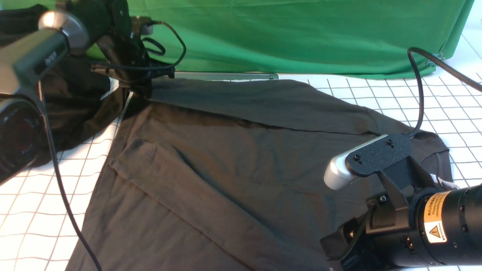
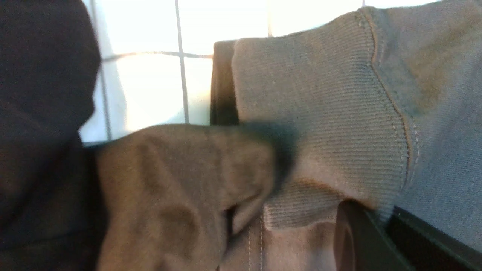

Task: Fold a long-sleeved shirt over a white checkered tablecloth.
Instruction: 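Grasp the near edge of the shirt at its hem and shoulder corners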

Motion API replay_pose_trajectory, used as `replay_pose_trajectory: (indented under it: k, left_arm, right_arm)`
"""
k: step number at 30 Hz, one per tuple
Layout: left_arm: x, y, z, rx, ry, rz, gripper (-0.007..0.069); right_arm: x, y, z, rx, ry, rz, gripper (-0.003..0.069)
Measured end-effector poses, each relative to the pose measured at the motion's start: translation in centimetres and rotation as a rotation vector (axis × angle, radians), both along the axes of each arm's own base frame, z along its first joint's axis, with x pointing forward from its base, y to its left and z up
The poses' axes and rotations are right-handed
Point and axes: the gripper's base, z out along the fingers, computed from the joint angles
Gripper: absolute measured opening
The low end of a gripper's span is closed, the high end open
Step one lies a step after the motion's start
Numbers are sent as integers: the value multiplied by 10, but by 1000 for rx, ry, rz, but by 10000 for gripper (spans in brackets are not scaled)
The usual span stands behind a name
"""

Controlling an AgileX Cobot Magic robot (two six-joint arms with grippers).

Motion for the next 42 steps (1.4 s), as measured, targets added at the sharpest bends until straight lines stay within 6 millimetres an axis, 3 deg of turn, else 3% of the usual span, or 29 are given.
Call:
replay_pose_trajectory:
  k: [5,12,17,21,23,25,29,35,42]
  left_arm:
    - [-1,0,5,29,-1,-47,25]
    - [-13,-1,2,9,132,-61,25]
    - [-28,0,22,2,158,-60,25]
    - [-56,-1,56,-47,140,-59,25]
    - [-64,0,60,-53,146,-54,25]
    - [-86,3,64,-59,182,-31,25]
    - [-115,6,55,-57,259,-10,25]
    - [-151,4,22,-42,391,11,25]
    - [-169,4,-9,-61,486,49,26]
  right_arm:
    - [0,0,0,-4,-4,2,284]
    - [1,-1,0,-17,-18,8,284]
    - [7,-6,0,-64,-69,-9,284]
    - [23,-25,0,-109,-89,-112,284]
    - [27,-31,-1,-119,-86,-142,284]
    - [37,-47,-1,-138,-82,-216,284]
    - [45,-61,-1,-149,-80,-278,284]
    - [48,-64,0,-159,-100,-270,284]
    - [48,-64,0,-166,-109,-255,284]
